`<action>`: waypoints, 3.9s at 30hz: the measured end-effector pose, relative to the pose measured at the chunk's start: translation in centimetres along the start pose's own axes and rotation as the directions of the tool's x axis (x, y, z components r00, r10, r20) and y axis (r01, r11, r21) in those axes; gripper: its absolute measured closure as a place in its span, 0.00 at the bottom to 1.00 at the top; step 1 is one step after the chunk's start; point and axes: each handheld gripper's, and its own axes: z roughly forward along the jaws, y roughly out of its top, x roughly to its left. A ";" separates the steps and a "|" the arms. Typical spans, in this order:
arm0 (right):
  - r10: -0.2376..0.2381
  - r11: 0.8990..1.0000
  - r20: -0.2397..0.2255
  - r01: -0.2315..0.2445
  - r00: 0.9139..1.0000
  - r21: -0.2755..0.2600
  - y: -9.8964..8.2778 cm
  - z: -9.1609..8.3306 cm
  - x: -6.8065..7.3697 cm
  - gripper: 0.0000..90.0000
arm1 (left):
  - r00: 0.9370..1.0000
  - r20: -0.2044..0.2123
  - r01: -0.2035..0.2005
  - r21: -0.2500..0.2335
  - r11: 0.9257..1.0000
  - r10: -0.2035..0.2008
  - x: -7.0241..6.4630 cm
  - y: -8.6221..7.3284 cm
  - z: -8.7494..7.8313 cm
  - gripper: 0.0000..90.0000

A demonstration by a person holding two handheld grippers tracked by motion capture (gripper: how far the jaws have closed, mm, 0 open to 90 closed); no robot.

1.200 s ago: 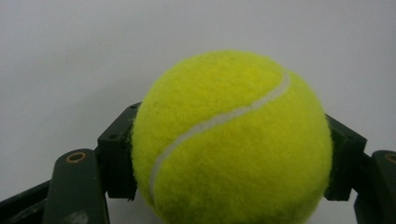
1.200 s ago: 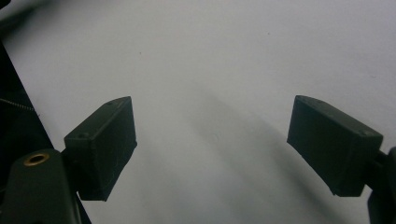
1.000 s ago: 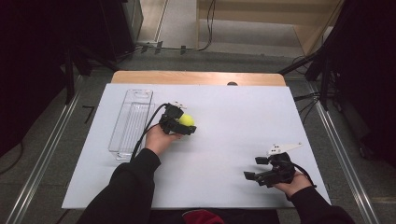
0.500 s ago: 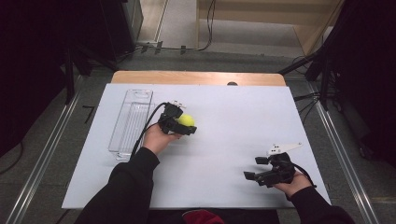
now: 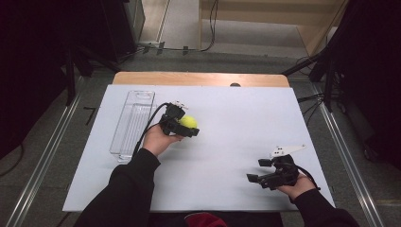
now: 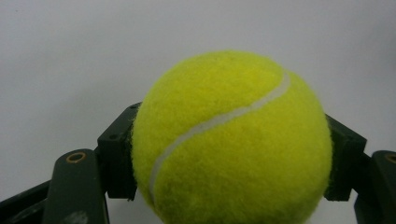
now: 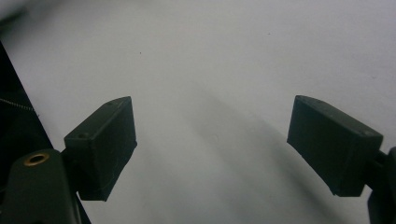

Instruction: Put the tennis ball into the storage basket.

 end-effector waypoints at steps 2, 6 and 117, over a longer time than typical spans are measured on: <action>0.000 1.000 0.000 0.000 1.000 -0.001 0.0 0.0 0.0 0.15 | 1.000 0.005 -0.005 -0.004 1.000 0.005 -0.2 0.1 -0.2 0.29; 0.002 1.000 0.000 -0.002 1.000 -0.001 0.0 0.0 0.0 0.15 | 1.000 0.016 -0.012 -0.014 1.000 0.012 -0.6 0.3 -0.7 0.29; -0.004 1.000 0.000 0.004 1.000 -0.013 0.9 0.6 -0.2 0.15 | 0.985 -0.024 0.166 -0.081 0.983 -0.169 5.1 -0.7 -9.6 0.29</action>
